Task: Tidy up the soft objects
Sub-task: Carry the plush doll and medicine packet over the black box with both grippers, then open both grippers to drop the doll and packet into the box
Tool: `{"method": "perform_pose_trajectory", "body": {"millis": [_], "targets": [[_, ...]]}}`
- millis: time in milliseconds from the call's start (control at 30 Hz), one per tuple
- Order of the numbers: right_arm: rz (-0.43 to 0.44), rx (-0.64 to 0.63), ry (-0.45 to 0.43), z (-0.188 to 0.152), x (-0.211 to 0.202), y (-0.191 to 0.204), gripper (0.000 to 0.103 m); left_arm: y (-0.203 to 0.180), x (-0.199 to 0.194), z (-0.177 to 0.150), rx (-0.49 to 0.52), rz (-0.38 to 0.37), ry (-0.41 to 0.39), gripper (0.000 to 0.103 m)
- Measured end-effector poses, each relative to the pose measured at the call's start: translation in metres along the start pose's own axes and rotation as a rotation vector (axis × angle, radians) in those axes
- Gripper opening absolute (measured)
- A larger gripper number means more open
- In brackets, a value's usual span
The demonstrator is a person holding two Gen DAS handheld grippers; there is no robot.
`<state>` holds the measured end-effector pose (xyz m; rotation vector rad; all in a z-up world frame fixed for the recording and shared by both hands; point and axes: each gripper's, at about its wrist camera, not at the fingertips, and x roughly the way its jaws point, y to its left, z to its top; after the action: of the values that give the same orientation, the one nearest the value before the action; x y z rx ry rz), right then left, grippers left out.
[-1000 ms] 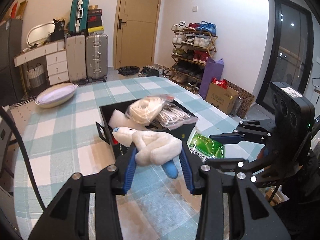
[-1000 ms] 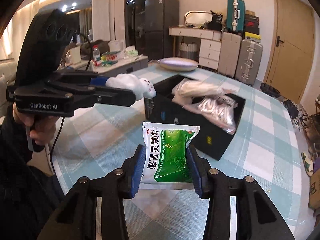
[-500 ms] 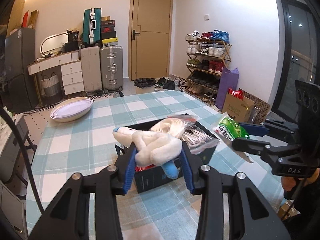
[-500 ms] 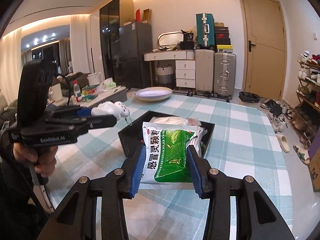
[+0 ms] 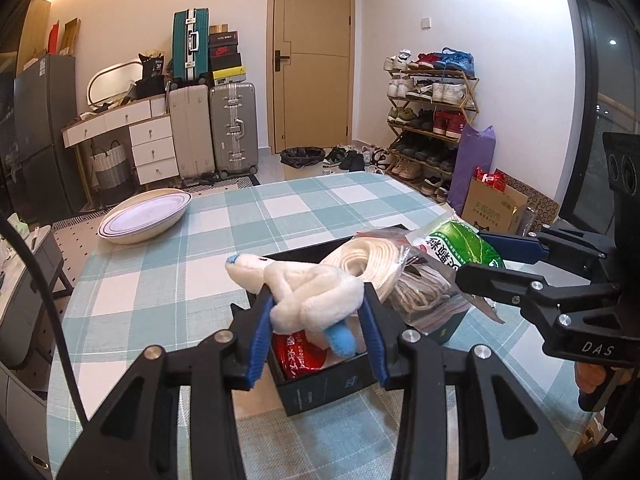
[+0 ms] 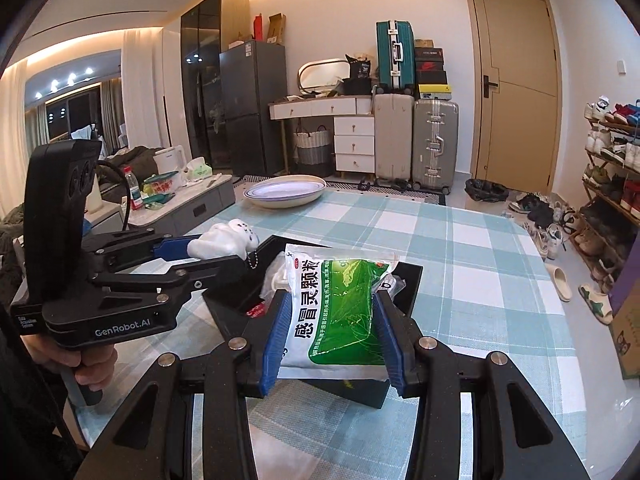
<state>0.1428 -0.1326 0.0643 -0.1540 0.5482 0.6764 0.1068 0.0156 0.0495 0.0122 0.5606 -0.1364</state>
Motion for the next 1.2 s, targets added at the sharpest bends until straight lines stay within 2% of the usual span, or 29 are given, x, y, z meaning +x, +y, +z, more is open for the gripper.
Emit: {"method": "perform_pose_trajectory", "body": {"millis": [333,700,1200], "targets": [[-0.018,-0.002,0.061,0.000,0.039,-0.003,0.043,-0.004,0.024,-0.004,0.015,-0.020,0.049,0.040],[-0.016,-0.020,0.083,0.004,0.070,-0.007,0.042,-0.006,0.043,-0.004,0.024,-0.025,0.094,0.040],[-0.007,-0.048,0.116,0.003,0.085,-0.013,0.043,-0.009,0.048,-0.005,0.046,-0.024,0.122,0.040]]}}
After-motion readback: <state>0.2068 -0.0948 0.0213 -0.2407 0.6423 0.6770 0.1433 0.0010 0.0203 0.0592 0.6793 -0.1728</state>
